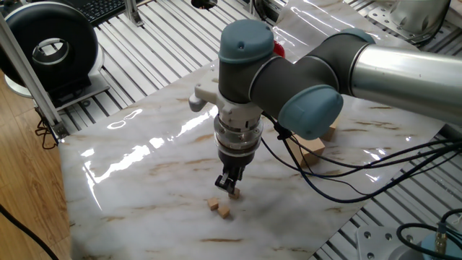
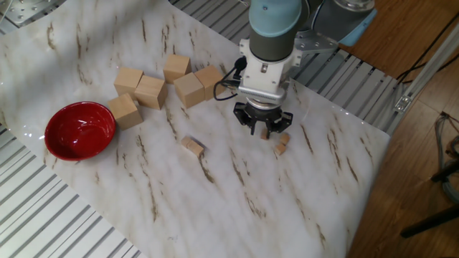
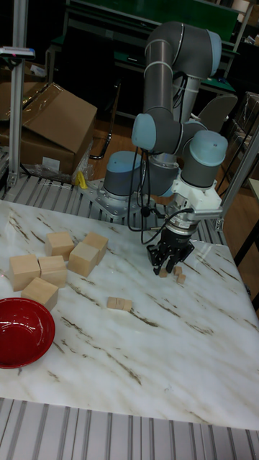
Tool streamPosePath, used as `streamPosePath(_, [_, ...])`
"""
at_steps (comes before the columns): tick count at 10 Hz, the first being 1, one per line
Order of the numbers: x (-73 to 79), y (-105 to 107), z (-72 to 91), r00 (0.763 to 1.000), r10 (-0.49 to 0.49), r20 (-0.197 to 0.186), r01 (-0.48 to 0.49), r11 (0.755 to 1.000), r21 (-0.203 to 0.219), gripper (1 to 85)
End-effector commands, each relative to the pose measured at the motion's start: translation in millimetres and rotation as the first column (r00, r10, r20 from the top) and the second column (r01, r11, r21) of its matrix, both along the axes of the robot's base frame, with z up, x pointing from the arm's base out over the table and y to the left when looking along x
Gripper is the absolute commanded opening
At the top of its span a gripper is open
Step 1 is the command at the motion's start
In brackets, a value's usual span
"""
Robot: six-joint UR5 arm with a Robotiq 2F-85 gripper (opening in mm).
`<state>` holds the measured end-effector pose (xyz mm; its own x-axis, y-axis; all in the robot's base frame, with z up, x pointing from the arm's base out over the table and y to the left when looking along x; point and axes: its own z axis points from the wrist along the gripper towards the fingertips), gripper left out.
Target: Stack the blocks into a pyramid shape
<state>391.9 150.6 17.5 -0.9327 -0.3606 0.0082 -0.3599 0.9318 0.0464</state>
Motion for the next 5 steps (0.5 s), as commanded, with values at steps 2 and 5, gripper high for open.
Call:
streamPosePath(2, [-7.0,2.0,8.8,1.000,-0.018,-0.012,0.018,1.000,-0.010,39.7])
streamPosePath(5, [-7.5,4.4,4.3,1.000,-0.022,-0.010,0.022,1.000,-0.016,40.3])
